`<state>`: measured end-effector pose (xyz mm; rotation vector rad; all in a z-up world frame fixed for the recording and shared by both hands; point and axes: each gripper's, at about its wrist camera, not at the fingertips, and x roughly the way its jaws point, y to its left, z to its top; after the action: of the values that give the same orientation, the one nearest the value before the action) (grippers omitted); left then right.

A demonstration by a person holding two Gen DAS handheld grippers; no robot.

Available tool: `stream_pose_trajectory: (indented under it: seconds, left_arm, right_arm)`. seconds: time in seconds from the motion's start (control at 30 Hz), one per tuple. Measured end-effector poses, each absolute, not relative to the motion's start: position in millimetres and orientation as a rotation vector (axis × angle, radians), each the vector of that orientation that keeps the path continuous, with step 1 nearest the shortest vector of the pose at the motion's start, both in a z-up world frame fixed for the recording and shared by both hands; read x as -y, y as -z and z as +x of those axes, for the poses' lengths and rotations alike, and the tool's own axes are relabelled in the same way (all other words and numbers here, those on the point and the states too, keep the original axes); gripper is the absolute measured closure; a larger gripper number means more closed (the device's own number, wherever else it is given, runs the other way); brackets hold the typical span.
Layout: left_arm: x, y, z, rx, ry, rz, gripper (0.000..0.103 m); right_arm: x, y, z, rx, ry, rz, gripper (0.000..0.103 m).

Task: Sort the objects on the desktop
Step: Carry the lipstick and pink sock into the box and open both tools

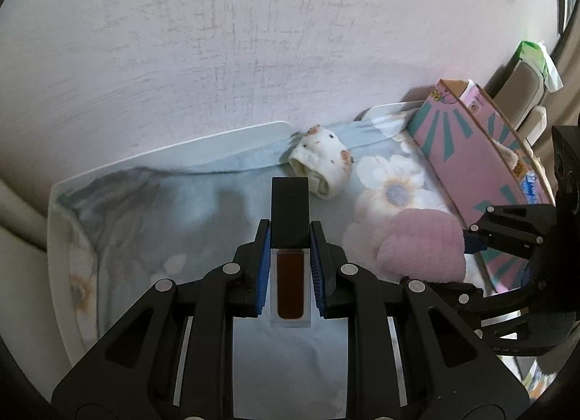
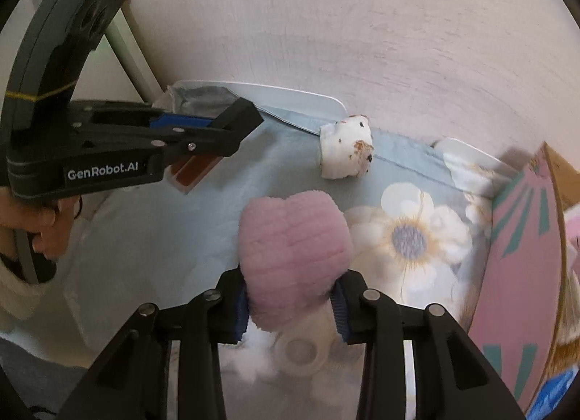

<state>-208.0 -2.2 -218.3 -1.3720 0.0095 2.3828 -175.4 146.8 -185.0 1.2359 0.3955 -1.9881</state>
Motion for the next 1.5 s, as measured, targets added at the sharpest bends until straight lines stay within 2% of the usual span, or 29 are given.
stream_pose_trajectory:
  seconds: [0.33, 0.53, 0.73, 1.1, 1.5]
  left_arm:
    - [-18.0, 159.9, -176.0, 0.048, -2.394, -1.359, 0.085]
    - [-61.2, 126.6, -170.6, 0.035, -2.355, -1.300, 0.085]
    - [-123.0, 108.9, -170.6, 0.006, -2.269, -1.236, 0.085]
    - [-230.1, 99.3, -165.6, -0.092, -2.121, -1.175, 0.085]
    - [-301.2, 139.6, -144.8, -0.182, -2.015, -1.228, 0.085]
  right_arm:
    - [-175.1, 124.2, -160.1, -0.284, 2.039, 1.240, 0.069]
    - [-216.0, 91.9, -155.9, -0.181, 2.128, 1.258, 0.069]
    - [-273.1, 84.8, -153.7, -0.096, 2.235, 1.299, 0.069]
    - [-374.9, 81.3, -165.0, 0.028, 2.416, 1.379, 0.069]
    - [-408.6, 108.9, -181.0, 0.061, 2.396, 1.445, 0.069]
